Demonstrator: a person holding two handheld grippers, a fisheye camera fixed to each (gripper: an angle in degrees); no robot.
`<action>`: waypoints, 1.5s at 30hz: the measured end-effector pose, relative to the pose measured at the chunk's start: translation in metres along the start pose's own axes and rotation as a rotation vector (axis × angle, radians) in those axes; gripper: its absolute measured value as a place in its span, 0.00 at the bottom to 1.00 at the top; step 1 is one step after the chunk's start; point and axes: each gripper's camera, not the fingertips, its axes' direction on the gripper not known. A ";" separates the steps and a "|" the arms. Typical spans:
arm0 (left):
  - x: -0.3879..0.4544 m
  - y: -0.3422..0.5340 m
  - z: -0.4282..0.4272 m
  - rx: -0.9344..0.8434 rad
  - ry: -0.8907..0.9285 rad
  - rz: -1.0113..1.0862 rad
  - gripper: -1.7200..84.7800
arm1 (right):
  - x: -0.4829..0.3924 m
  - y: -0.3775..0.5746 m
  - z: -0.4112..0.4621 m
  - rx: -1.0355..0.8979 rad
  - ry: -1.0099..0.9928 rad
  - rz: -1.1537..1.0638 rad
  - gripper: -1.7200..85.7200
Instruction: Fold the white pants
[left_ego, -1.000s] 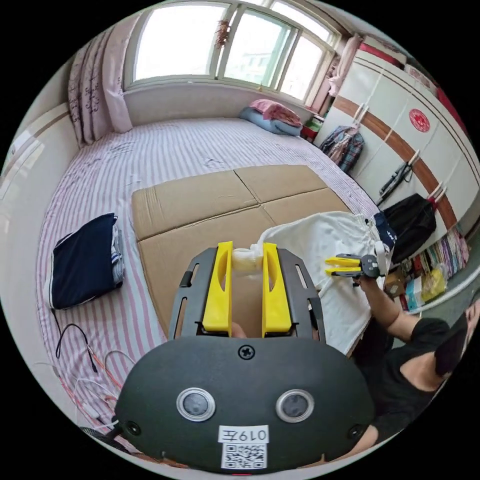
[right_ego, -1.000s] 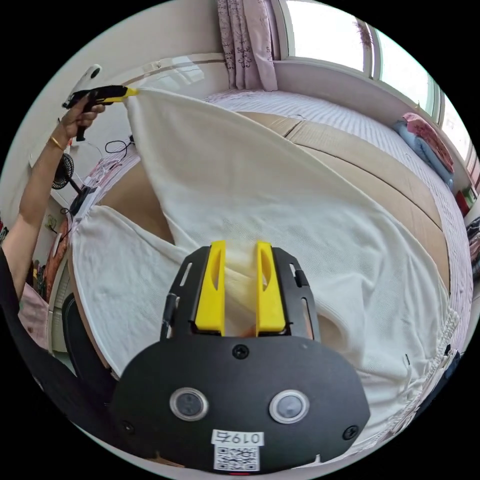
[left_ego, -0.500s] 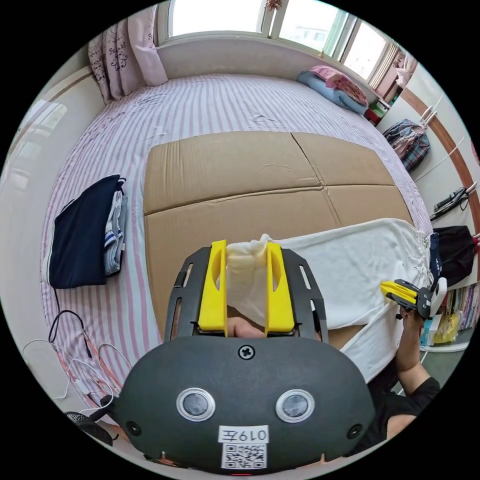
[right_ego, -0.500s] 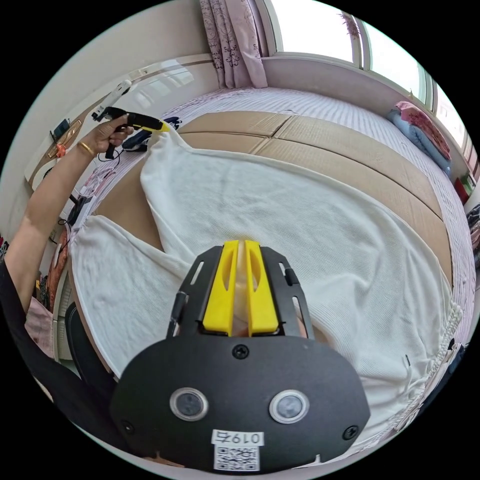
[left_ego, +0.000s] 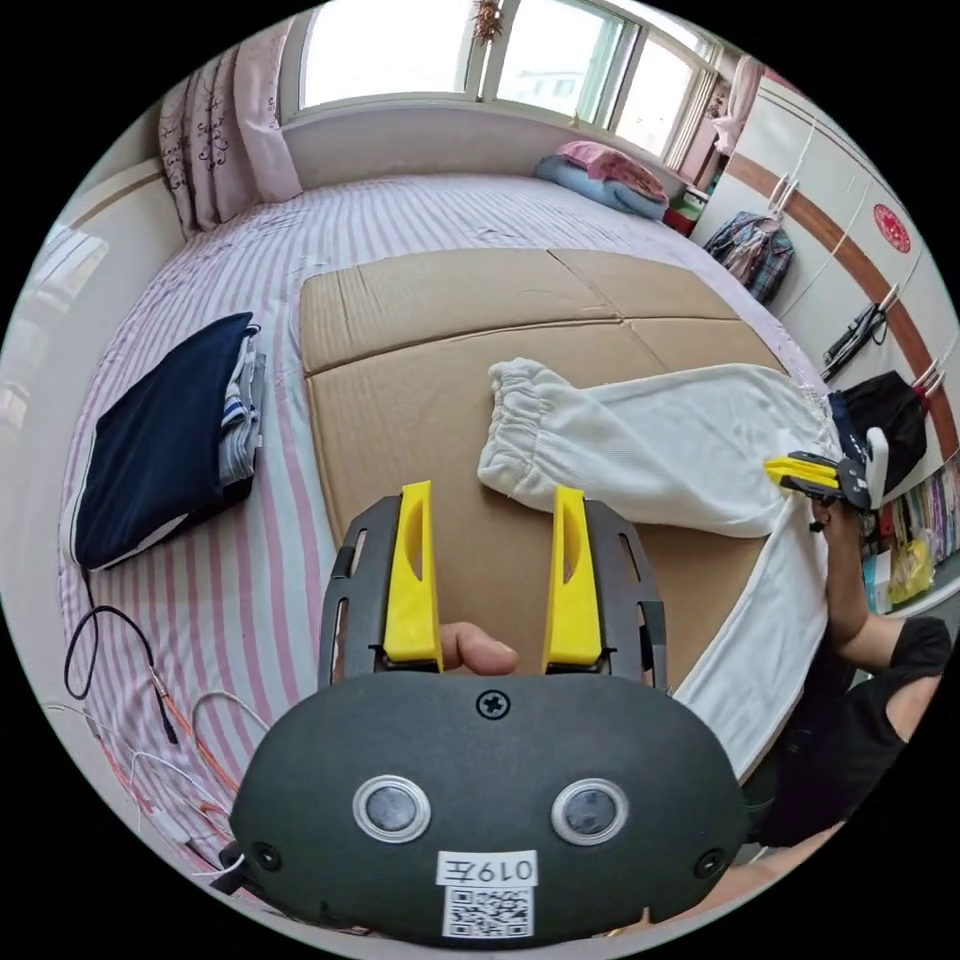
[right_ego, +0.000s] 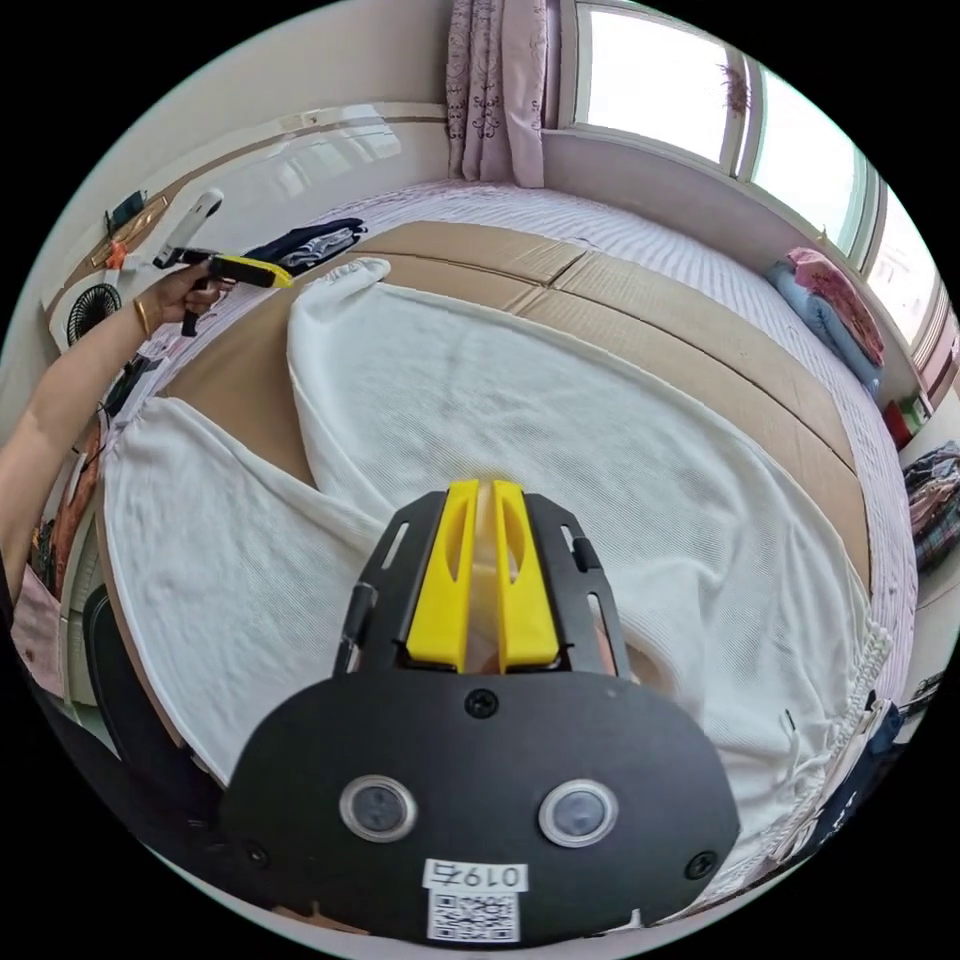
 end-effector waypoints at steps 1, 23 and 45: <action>-0.003 -0.001 0.008 0.014 0.035 -0.054 0.19 | -0.003 0.000 0.003 0.001 0.026 -0.012 0.03; 0.046 0.083 -0.051 0.105 0.036 -0.353 0.03 | 0.081 -0.009 0.066 0.009 -0.022 0.015 0.03; 0.379 0.104 -0.080 0.145 -0.072 -0.018 0.09 | 0.118 -0.074 0.061 0.029 -0.043 -0.069 0.06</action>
